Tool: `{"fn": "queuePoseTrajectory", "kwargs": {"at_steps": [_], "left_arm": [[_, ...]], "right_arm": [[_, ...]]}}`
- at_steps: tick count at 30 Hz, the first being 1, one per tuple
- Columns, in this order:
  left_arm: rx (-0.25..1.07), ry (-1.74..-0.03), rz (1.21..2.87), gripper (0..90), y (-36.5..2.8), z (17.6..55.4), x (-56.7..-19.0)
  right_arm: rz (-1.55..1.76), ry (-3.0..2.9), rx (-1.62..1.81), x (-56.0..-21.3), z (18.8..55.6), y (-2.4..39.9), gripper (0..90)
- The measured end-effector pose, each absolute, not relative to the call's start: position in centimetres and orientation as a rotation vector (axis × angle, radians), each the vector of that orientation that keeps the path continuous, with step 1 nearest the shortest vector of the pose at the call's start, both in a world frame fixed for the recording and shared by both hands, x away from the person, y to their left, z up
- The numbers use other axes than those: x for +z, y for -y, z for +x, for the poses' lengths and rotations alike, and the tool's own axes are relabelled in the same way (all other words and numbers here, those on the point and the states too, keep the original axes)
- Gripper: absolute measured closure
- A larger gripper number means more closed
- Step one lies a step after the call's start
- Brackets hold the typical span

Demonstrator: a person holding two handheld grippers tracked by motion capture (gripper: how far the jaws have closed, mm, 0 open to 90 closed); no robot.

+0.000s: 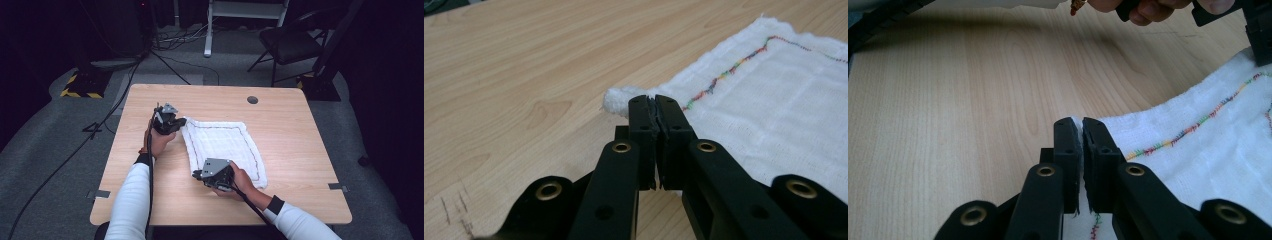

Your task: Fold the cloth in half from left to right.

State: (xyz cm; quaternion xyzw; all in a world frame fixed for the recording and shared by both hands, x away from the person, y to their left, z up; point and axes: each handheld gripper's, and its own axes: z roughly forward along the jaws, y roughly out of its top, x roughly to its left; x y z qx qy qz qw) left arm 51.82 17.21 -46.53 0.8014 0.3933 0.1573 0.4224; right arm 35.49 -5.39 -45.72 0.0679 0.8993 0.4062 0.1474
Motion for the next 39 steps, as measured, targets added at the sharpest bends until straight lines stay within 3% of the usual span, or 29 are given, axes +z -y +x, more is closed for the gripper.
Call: {"fn": "queuePoseTrajectory", "kwargs": {"at_steps": [16,39], "left_arm": [[0.458,-0.907,2.025,86.9,-13.1,52.3,-45.1],[0.423,-0.796,2.079,86.9,-4.9,53.8,-44.5]], "right_arm": [[0.336,-2.496,1.232,-43.6,35.3,10.2,85.9],[0.520,-2.425,1.210,-42.8,35.0,18.2,85.8]]}}
